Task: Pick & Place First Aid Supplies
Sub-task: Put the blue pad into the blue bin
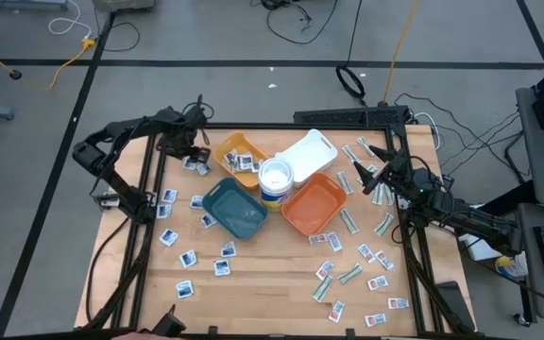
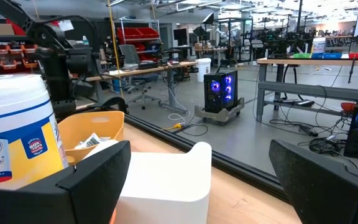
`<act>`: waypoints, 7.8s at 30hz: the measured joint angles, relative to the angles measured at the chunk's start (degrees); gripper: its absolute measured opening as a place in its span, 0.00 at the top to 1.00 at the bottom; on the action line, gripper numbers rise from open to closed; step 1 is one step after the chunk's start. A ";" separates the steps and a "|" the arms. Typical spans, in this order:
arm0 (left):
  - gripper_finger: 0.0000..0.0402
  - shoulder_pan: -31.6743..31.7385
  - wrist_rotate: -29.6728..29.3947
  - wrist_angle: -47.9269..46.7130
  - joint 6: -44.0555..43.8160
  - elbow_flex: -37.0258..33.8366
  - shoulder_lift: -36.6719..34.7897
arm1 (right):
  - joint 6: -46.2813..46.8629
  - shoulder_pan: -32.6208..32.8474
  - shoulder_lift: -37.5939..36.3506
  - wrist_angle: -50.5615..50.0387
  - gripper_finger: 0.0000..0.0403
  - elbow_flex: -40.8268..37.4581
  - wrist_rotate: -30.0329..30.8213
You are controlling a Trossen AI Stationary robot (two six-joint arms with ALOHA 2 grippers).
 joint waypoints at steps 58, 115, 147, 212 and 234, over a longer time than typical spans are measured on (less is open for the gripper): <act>0.65 -7.19 5.74 -0.71 -0.16 -3.50 1.92 | -0.01 -0.01 0.01 0.00 0.06 0.02 0.00; 1.00 -24.66 3.76 -13.17 -3.46 5.63 -13.51 | 0.00 0.00 0.02 0.00 0.06 0.02 0.00; 0.82 -46.65 6.51 -13.10 -7.50 18.74 4.90 | -0.02 -0.01 0.00 0.00 0.06 0.02 0.00; 0.47 -14.02 4.98 21.92 8.90 -9.29 -15.20 | -0.01 0.00 0.01 0.00 0.06 0.02 0.00; 0.47 -16.49 -0.40 37.54 4.75 -23.16 -15.80 | 0.00 -0.01 0.02 0.00 0.06 0.02 0.00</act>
